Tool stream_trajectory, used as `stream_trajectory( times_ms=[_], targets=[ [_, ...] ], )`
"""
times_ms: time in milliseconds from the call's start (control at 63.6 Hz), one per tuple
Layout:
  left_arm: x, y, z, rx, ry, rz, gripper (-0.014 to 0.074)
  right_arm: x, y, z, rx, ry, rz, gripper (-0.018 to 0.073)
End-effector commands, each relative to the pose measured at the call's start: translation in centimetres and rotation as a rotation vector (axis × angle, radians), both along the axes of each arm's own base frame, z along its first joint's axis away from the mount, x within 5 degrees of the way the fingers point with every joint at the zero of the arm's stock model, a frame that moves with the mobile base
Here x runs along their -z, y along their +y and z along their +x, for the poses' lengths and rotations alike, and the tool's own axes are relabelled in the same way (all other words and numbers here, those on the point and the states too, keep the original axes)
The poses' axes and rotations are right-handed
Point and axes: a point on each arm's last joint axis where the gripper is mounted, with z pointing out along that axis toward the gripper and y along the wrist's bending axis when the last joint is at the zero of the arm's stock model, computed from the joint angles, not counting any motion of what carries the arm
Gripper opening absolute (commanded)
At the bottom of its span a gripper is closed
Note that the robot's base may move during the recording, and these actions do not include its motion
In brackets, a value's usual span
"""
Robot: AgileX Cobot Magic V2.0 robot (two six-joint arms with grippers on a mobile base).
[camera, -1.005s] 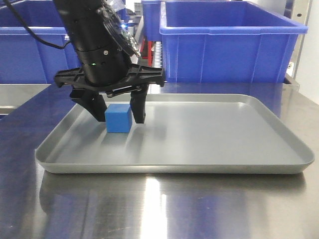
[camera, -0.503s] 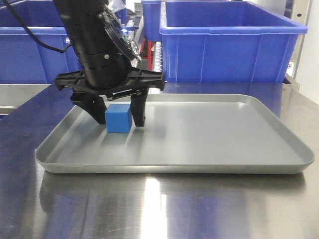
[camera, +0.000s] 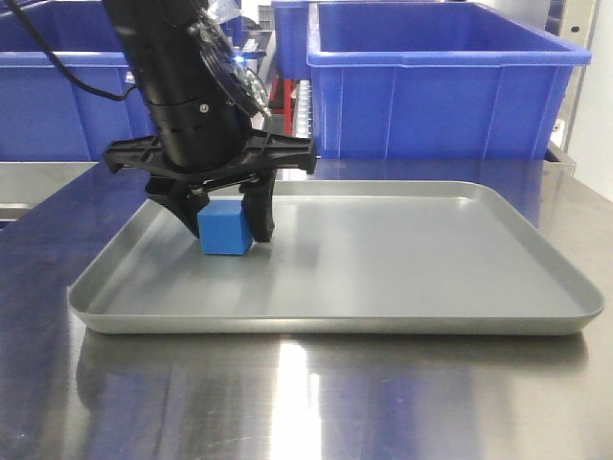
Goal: Sort and place red and blue blocks on shelf
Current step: 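Close the left gripper on the blue cube, then lift the blue cube off the tray with the left gripper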
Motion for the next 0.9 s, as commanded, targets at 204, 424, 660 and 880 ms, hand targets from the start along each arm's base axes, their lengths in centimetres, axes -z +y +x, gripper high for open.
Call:
stream_trajectory(
  times_ms=[204,424,660,880],
  targets=[
    [-5.2,0.2,-0.5,0.0,-0.129,-0.093,0.0125,-1.7,-0.1,0.3,0.003,-0.112,-0.008,0.0057],
    [-7.7,1.2,-0.9,0.022,-0.219,-0.075,0.0125,-1.7,-0.1,0.3,0.003,-0.112,-0.008,0.0057],
    [-10.7,2.8,-1.4,0.011,-0.302,-0.086,0.0125,-1.7,-0.1,0.3,0.003,-0.112,-0.008,0.0057],
    [-13.2,5.9,-1.7,-0.059,-0.345,-0.101,0.0125,-1.7,-0.1,0.3,0.003,-0.112,-0.008,0.0057]
  ],
)
